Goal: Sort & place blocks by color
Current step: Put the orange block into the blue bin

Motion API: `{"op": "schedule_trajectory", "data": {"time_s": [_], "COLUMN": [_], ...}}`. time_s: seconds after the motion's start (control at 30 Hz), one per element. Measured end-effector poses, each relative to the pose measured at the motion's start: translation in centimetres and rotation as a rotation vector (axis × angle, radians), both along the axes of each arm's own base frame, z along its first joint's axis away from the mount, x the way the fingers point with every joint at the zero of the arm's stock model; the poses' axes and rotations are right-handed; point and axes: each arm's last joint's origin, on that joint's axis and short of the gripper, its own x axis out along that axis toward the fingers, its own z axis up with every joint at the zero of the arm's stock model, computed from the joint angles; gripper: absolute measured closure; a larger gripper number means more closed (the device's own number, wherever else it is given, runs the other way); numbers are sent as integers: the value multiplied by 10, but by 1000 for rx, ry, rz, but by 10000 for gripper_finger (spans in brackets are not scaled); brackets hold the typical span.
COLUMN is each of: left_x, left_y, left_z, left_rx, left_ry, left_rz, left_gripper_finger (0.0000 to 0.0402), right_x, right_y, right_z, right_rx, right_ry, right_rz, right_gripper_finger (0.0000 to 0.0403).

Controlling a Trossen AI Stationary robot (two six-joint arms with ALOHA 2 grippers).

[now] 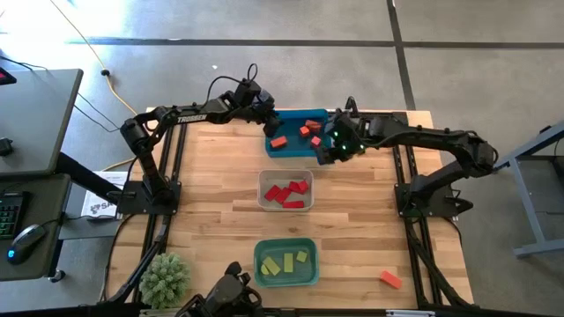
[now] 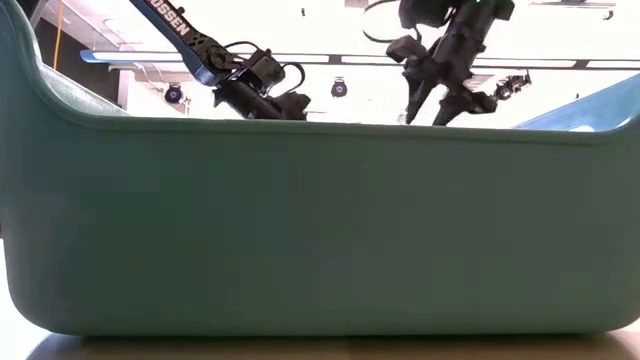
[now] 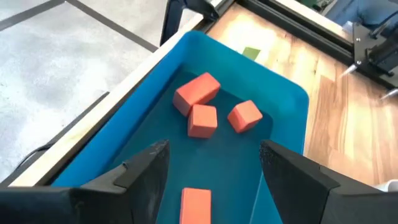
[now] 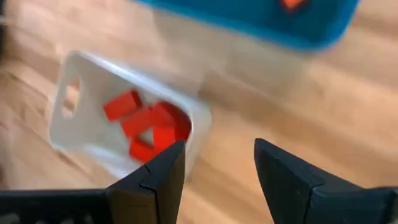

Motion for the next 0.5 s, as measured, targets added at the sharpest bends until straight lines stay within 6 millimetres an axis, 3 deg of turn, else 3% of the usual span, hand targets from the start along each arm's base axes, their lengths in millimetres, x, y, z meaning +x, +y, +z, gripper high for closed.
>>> {"op": "schedule_trajectory", "data": {"time_s": [0.5], "left_x": [1], "left_y": [-9], "left_z": [3], "left_rx": [-58], "left_ry": [0], "left_rz": [-57], "left_gripper_finger": [163], "right_x": [-12], "right_y": [95], "right_z": [0], "right_rx": [234], "right_ry": [181], "right_rz": [135], "right_gripper_finger": [224]}}
